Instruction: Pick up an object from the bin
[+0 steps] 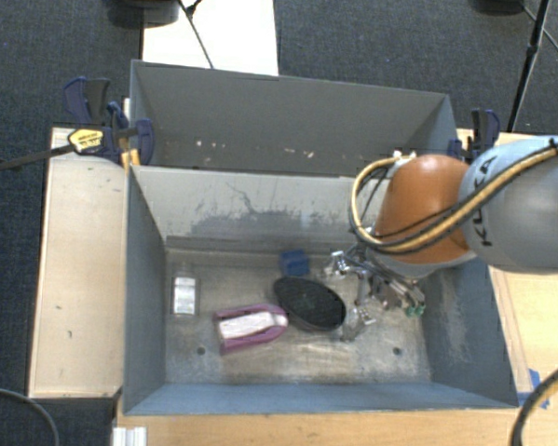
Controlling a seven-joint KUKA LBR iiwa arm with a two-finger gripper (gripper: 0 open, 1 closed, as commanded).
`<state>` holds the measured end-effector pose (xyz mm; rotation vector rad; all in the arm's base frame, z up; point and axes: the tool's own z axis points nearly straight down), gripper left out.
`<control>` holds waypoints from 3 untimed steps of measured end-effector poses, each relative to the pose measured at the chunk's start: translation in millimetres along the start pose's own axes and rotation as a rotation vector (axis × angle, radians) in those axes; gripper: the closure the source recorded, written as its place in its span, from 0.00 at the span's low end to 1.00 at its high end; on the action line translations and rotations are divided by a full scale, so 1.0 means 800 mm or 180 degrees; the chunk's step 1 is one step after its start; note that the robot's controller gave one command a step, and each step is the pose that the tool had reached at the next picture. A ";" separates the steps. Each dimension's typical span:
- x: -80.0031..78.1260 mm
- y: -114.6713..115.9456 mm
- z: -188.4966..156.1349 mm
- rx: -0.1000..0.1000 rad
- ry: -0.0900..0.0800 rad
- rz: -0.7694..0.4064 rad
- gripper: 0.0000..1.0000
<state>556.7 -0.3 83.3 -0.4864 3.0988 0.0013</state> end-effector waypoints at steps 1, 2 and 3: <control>0.000 -0.001 0.000 0.0002 0.0001 -0.0004 1.00; 0.000 -0.001 0.000 0.0003 0.0001 -0.0009 0.00; -0.023 0.023 -0.002 0.0005 -0.0008 0.0366 0.00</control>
Offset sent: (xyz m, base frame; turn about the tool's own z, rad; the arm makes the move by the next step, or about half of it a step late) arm 0.0000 0.0000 0.0000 0.0000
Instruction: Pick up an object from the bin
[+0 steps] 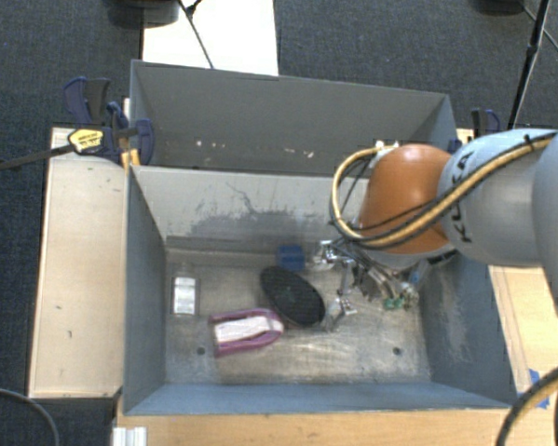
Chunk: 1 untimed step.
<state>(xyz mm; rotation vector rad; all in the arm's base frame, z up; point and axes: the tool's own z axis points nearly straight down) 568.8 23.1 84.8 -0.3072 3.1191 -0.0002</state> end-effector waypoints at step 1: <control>-0.021 0.072 -0.002 -0.0005 0.0001 0.0296 0.00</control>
Offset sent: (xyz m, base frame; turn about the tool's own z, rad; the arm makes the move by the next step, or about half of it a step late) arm 0.0042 0.0574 0.0007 0.0965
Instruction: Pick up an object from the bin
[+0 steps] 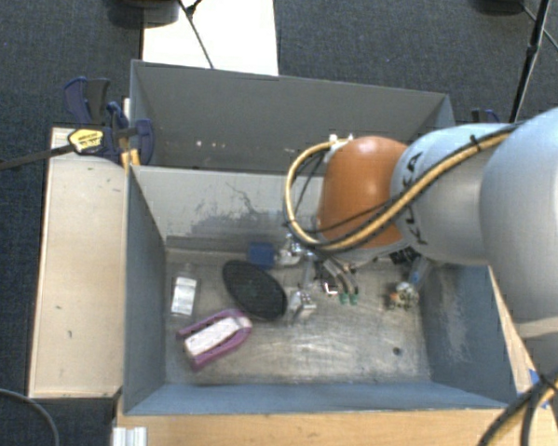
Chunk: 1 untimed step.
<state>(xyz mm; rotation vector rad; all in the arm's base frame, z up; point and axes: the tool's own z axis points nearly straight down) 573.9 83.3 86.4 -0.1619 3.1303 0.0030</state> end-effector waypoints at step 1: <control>-0.011 0.081 0.011 -0.0005 0.0008 0.0280 0.00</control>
Offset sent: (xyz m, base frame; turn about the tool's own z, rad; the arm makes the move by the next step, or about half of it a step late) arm 0.0021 0.0618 -0.0088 0.0920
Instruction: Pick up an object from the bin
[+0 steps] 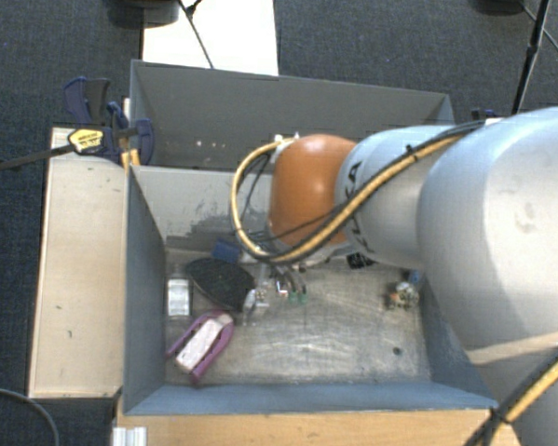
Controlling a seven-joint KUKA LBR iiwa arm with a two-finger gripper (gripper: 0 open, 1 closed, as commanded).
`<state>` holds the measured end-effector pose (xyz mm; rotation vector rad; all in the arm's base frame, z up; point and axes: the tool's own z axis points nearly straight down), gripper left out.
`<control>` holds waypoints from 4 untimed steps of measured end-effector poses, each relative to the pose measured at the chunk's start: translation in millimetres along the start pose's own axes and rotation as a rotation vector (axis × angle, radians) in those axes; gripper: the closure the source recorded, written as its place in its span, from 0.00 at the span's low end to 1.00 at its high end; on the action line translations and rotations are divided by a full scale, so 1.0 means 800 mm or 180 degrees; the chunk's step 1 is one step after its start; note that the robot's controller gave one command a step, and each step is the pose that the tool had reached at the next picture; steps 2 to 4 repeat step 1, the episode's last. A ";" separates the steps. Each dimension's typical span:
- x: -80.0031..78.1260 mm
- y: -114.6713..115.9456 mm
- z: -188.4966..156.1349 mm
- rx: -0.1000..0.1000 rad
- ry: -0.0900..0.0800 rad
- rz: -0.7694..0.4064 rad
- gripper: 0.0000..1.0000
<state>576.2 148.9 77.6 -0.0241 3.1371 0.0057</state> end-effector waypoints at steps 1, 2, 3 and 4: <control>0.004 0.062 0.006 0.0053 -0.0021 0.0373 0.00; 0.004 0.062 0.006 0.0053 -0.0021 0.0373 0.00; 0.004 0.062 0.006 0.0053 -0.0021 0.0373 0.00; 0.004 0.062 0.006 0.0053 -0.0021 0.0373 0.00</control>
Offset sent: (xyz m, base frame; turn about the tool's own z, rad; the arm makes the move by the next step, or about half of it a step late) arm -0.0085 0.0574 -0.0076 0.1124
